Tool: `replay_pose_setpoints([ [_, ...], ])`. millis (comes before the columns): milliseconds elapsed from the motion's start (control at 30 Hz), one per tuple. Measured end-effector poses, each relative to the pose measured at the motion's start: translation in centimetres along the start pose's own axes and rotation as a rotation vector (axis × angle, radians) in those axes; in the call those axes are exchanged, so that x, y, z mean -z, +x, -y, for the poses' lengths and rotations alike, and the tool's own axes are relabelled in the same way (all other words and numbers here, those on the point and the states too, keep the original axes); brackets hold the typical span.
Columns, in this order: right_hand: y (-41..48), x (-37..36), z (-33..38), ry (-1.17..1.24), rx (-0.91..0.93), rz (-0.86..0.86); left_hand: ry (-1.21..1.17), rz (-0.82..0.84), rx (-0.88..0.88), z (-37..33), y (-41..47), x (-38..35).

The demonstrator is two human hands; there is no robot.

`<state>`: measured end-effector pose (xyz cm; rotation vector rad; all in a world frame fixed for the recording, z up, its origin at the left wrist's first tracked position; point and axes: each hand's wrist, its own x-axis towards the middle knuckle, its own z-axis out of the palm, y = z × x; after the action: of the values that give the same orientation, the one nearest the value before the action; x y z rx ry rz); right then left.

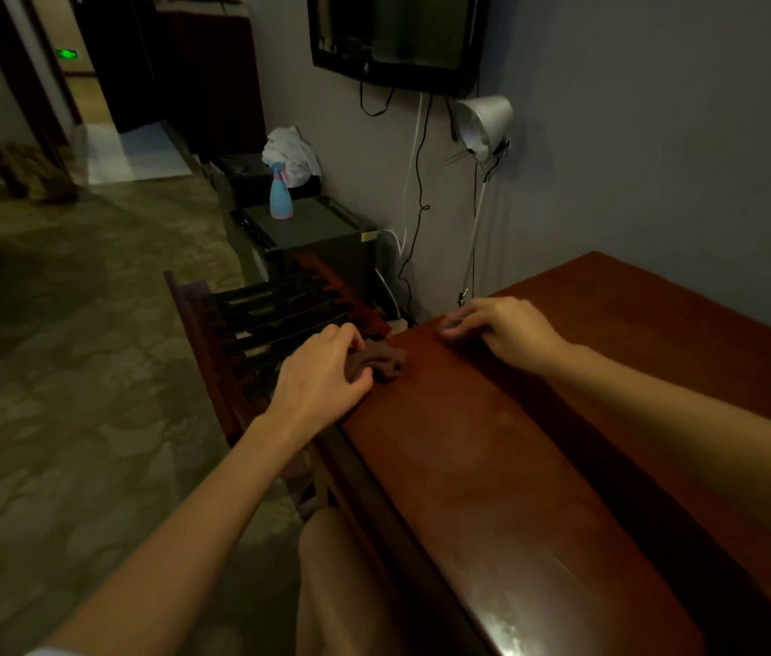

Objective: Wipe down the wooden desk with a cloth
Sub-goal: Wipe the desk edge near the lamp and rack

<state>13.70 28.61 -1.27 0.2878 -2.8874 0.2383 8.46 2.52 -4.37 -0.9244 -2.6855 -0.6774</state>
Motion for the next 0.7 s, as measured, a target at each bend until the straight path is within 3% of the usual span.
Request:
replay_pose_setpoints([
  [100,2.3,-0.8,0.1,-0.030,-0.139,-0.089,-0.042,-0.068,0.016,0.5,-0.2,0.9],
  [200,2.3,-2.4,5.0,0.023,0.033,-0.092,-0.053,-0.111,0.065,1.2,-0.1,1.6],
  [300,-0.9,-1.6,5.2,0.104,0.221,0.022,-0.030,-0.108,0.075,2.1,0.0,2.0],
  [433,-0.1,-0.1,0.4,-0.013,0.020,-0.030,-0.022,-0.119,0.077,2.8,-0.9,2.2],
  [500,1.5,-1.0,2.3,-0.002,0.003,-0.091,-0.027,-0.110,0.077,2.7,-1.3,2.2],
  [600,0.5,-2.3,7.1,0.074,0.198,-0.016,-0.048,-0.100,0.075,2.5,-1.2,2.2],
  [700,-1.3,-1.0,5.8,0.099,0.277,0.082,-0.044,-0.116,0.080,2.6,-1.2,2.5],
])
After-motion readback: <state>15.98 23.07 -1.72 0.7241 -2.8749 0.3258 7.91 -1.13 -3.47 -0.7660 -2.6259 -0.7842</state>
